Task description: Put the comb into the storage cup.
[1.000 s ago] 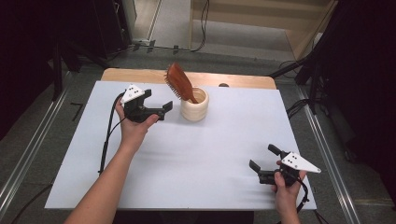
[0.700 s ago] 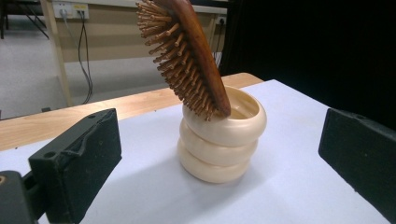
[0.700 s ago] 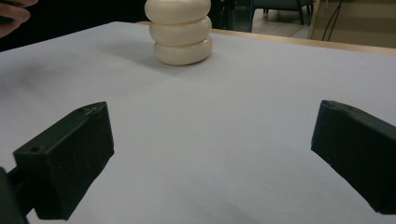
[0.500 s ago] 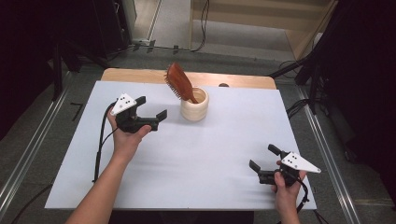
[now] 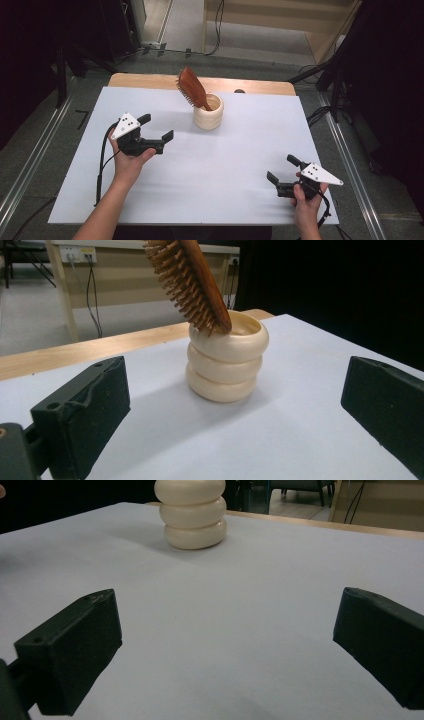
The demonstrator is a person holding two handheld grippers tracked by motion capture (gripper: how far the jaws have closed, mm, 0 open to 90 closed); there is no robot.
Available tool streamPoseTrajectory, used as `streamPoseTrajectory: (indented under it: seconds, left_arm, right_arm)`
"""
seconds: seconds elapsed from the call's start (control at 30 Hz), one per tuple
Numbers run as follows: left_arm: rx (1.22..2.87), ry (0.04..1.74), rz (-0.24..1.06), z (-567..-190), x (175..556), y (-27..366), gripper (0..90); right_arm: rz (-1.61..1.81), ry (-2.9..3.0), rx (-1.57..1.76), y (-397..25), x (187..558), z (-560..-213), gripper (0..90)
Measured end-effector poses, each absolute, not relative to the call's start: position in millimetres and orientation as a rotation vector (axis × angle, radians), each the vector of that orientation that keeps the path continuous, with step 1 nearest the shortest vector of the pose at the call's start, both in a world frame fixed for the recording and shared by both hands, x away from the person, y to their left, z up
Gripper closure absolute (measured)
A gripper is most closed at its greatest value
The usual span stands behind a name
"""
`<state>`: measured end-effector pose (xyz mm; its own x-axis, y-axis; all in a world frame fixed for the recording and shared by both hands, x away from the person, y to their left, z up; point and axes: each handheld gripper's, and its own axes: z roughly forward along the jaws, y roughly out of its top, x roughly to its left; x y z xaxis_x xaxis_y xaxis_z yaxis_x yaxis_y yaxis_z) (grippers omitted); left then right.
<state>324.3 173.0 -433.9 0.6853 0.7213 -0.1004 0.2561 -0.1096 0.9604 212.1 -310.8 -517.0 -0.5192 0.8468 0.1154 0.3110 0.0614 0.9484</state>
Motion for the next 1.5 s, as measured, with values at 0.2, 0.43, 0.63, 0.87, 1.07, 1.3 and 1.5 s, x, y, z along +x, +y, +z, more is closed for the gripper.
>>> streamPoseTrajectory:
  seconds: [0.2, 0.43, 0.63, 0.87, 1.07, 1.3, 1.5]
  left_arm:
    - [1.668, 0.804, 0.478, -437, 313, 180, 0.0]
    - [1.668, 0.795, 0.484, -439, 299, 186, 0.0]
    - [1.663, 0.797, 0.492, -443, 289, 193, 0.0]
    - [1.651, 0.806, 0.501, -445, 277, 203, 0.0]
    - [1.646, 0.806, 0.514, -445, 267, 212, 0.0]
    - [1.636, 0.818, 0.53, -448, 257, 226, 0.0]
    - [1.638, 0.835, 0.544, -450, 250, 236, 0.0]
  right_arm:
    - [1.463, 1.869, 1.149, -311, 212, -517, 0.0]
    - [1.462, 1.87, 1.149, -311, 212, -517, 0.0]
    - [1.461, 1.87, 1.149, -311, 212, -517, 0.0]
    - [1.461, 1.87, 1.15, -311, 212, -517, 0.0]
    - [1.458, 1.869, 1.149, -310, 212, -517, 0.0]
    - [1.457, 1.868, 1.147, -310, 212, -517, 0.0]
    - [1.455, 1.867, 1.147, -310, 212, -517, 0.0]
